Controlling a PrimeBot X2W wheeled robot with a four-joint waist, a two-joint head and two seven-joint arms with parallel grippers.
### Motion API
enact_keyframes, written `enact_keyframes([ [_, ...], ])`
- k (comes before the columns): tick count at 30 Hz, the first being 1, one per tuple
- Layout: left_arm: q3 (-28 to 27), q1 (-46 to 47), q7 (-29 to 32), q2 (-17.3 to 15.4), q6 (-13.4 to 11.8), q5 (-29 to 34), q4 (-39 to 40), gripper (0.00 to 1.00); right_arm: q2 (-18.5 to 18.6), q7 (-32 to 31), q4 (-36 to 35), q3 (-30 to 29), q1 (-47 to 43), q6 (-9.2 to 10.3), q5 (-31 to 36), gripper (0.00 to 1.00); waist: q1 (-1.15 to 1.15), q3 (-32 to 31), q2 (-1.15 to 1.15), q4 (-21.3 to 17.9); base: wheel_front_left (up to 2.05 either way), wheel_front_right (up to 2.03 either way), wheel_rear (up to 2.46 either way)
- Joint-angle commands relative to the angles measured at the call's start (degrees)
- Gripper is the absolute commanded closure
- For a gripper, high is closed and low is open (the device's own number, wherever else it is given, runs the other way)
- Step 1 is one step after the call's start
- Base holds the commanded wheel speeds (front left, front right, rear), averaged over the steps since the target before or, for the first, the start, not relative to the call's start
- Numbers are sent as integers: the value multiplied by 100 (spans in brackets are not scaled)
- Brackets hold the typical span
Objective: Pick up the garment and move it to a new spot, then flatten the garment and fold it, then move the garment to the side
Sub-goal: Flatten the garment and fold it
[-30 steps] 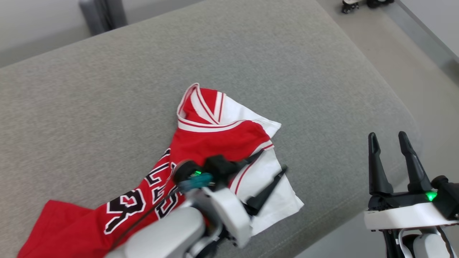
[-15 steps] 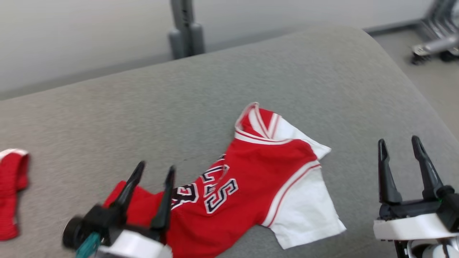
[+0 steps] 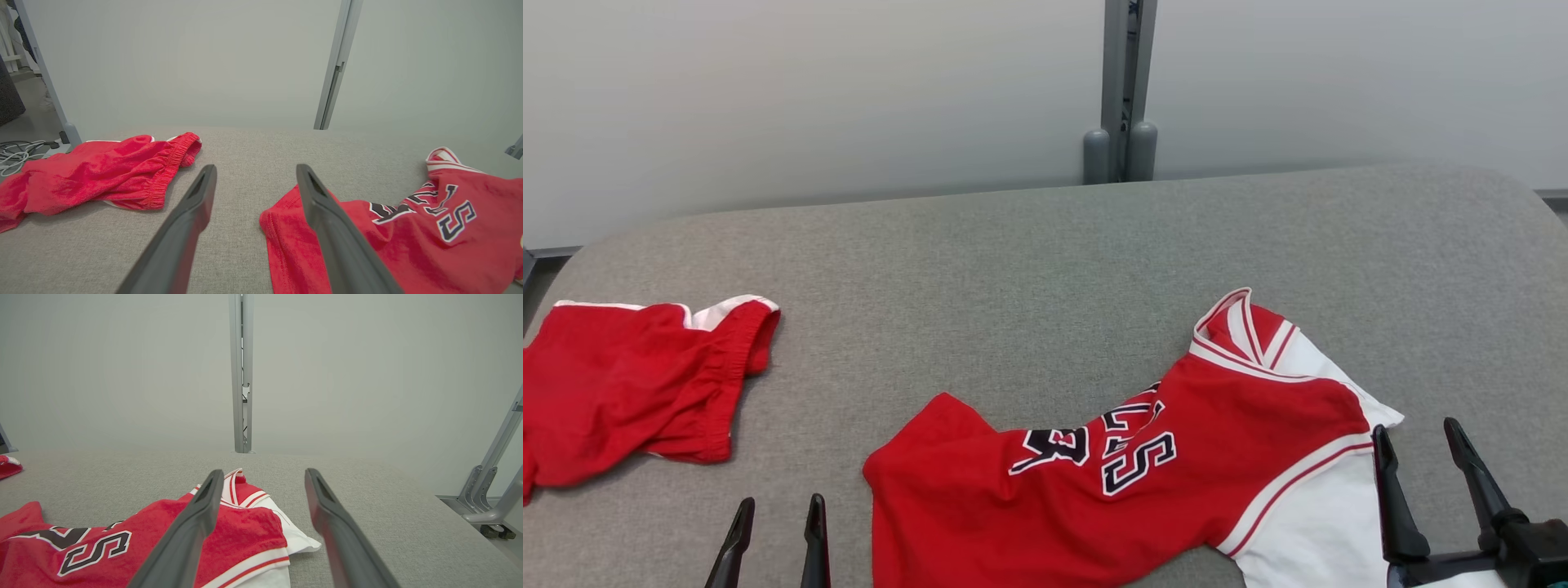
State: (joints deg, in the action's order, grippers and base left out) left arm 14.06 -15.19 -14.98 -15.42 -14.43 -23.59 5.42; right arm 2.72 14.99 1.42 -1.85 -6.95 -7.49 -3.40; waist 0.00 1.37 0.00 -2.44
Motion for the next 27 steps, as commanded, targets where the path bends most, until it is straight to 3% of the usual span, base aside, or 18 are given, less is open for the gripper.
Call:
enact_keyframes([
  [1, -189, -83, -28, 126, 224, 168, -65, 0, 34, 30, 51, -40, -71, -1, 25, 0, 0, -130, 0, 150, 0, 0, 0],
  [5, -515, -220, -28, 419, 615, 400, -302, 0, 34, 30, 186, -25, -70, -1, 82, 0, 0, -190, 0, 135, 0, 0, 0],
  [11, -1018, -293, -28, 823, 1000, 683, -470, 0, 32, 30, 255, 60, 25, -1, 55, 0, 0, -254, 0, 54, 0, 0, 0],
  [27, -1501, -251, -28, 1197, 1470, 1089, -467, 0, 33, 30, 260, 163, 85, -1, 56, 0, 0, -281, 0, -33, 0, 0, 0],
])
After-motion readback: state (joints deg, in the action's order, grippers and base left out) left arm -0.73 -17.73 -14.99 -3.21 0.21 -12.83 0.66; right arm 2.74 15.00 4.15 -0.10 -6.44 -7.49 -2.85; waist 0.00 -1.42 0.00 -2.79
